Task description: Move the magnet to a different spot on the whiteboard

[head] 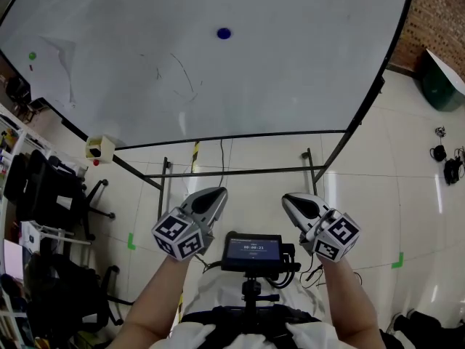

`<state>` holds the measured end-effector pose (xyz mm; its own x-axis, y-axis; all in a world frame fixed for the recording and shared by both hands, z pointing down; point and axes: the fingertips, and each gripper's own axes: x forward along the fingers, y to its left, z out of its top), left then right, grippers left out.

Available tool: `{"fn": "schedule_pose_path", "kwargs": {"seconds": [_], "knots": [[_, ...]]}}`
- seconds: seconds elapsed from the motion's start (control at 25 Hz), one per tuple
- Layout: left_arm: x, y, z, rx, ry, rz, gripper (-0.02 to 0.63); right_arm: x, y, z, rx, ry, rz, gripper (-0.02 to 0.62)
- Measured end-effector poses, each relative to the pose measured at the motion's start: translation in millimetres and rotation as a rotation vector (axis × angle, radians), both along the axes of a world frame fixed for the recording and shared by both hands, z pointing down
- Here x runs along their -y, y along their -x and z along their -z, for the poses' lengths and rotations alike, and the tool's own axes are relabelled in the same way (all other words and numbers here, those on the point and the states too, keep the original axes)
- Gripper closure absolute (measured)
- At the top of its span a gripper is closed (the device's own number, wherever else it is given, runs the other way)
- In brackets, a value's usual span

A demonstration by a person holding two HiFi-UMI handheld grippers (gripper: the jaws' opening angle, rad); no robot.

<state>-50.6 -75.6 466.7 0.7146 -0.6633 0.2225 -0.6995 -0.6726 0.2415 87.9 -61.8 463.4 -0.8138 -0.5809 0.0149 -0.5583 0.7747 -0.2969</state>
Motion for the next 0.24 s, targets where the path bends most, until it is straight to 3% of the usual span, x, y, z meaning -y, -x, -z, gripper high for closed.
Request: {"fn": "schedule_pose_path", "kwargs": {"seconds": [0.24], "knots": [[-15,-10,-2,-0.016,0.013,0.021,0.572,-14,-11,-2,0.034,0.008,0.005,0.560]]}}
